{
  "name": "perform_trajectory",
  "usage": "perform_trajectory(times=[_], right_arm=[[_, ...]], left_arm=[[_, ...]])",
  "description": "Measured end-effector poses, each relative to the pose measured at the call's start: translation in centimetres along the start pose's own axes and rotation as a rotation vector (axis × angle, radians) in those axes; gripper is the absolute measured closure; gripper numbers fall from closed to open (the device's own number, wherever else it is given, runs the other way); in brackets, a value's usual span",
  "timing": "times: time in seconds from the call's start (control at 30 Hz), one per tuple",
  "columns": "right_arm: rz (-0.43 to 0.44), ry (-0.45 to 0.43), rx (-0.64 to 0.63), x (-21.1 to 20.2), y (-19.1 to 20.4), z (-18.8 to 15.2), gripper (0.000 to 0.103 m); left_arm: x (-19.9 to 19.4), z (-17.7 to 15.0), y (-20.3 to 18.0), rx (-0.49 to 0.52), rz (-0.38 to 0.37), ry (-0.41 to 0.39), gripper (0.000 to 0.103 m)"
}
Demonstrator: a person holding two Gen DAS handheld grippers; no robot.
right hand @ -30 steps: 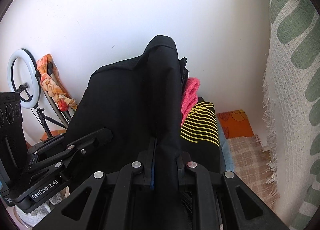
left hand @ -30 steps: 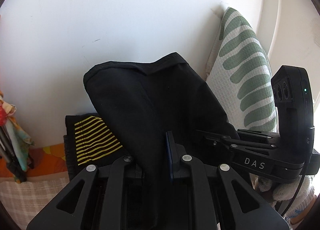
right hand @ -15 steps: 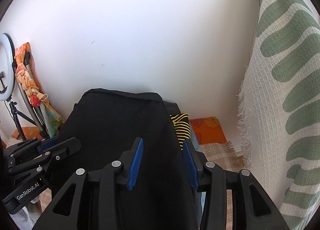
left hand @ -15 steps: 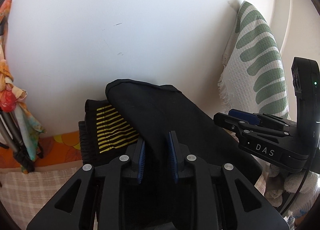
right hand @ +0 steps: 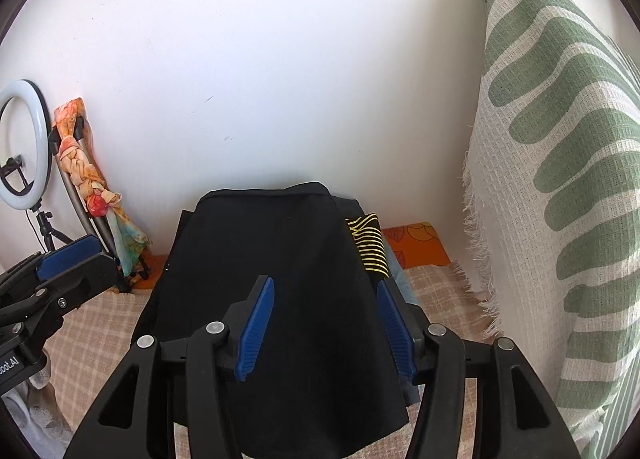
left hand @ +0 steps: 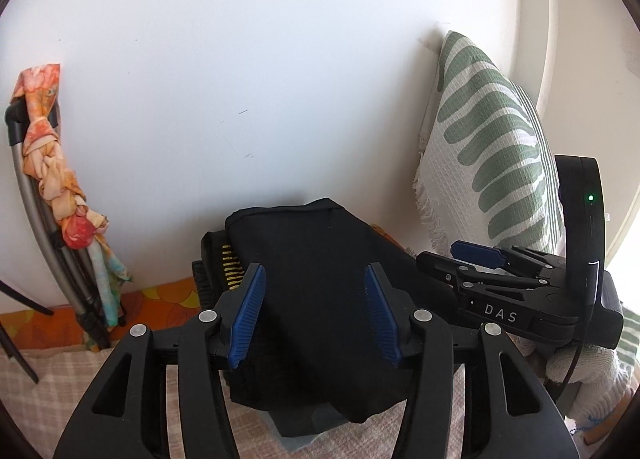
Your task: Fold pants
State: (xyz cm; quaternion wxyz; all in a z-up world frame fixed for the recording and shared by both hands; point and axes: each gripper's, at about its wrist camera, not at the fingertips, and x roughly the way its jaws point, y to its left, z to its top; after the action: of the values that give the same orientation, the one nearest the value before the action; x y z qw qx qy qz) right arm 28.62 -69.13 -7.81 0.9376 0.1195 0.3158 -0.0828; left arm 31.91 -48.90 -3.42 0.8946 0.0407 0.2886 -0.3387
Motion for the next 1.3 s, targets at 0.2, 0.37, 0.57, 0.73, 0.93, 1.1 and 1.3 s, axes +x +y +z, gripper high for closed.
perform_trajectory(times=[0.2, 0.37, 0.57, 0.73, 0.93, 1.1, 1.3], right_arm=[[0.000, -0.039, 0.019, -3.5, 0.8, -1.1, 0.032], [-0.012, -0.054, -0.004, -6.1, 2.3, -2.4, 0.032], [-0.024, -0.095, -0.007, -9.8, 4.1, -4.7, 0.018], [-0.021, -0.123, -0.004, -12.7, 6.2, -6.7, 0.016], [-0.013, -0.134, -0.052, -15.0, 10.0, -9.4, 0.011], [0.035, -0.136, -0.047, -16.3, 12.6, -11.6, 0.011], [0.032, -0.144, -0.051, -17.2, 15.2, -13.7, 0.010]], left_arm=[[-3.5, -0.8, -0.6, 0.018, -0.006, -0.017, 0.048], [-6.5, -1.7, -0.9, 0.014, -0.018, -0.031, 0.045], [-10.3, -3.4, -1.0, 0.021, -0.030, -0.043, 0.038], [-13.5, -5.2, -0.6, 0.030, -0.011, -0.052, 0.038], [-17.2, -7.9, 0.5, 0.029, 0.051, -0.048, 0.026], [-19.8, -10.2, 2.1, -0.010, 0.106, -0.035, 0.023], [-22.1, -13.2, 3.8, -0.032, 0.185, -0.010, 0.023]])
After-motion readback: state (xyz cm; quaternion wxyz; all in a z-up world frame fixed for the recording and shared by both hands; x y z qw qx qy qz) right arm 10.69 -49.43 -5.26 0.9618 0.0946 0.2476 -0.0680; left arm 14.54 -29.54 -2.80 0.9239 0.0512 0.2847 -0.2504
